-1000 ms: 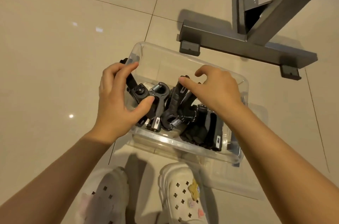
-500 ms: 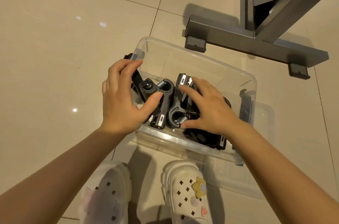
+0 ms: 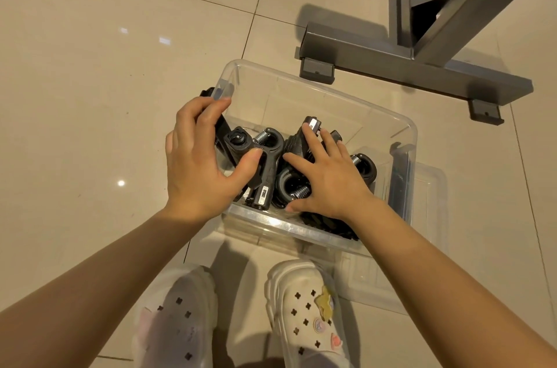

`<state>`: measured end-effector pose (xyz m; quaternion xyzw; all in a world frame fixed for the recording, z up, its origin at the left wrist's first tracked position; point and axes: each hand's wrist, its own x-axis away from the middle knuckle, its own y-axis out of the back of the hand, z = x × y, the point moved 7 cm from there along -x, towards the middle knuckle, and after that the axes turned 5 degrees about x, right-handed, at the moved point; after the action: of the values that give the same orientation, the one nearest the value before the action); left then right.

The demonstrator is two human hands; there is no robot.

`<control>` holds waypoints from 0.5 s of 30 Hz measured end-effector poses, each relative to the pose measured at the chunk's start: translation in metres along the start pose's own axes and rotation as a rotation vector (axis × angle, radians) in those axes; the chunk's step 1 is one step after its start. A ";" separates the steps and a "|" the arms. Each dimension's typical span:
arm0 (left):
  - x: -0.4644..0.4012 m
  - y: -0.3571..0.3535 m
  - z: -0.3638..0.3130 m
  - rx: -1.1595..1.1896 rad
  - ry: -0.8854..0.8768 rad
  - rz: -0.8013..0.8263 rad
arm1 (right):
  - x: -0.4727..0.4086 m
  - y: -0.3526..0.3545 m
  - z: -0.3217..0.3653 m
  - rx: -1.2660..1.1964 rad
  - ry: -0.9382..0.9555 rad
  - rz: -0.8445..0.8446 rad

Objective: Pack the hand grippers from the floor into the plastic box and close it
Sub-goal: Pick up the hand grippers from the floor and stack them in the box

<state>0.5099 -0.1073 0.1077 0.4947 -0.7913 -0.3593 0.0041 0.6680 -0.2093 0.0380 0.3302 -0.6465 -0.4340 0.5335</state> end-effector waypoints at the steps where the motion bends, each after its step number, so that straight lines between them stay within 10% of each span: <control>1: 0.000 0.000 0.000 -0.001 -0.001 -0.001 | 0.001 -0.001 0.001 -0.008 0.022 -0.003; 15: 0.001 -0.001 0.001 -0.016 -0.032 -0.014 | 0.046 -0.004 -0.056 0.048 -0.204 0.060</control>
<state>0.5100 -0.1076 0.1065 0.4943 -0.7849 -0.3735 -0.0072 0.7126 -0.2634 0.0562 0.2773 -0.7173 -0.4336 0.4697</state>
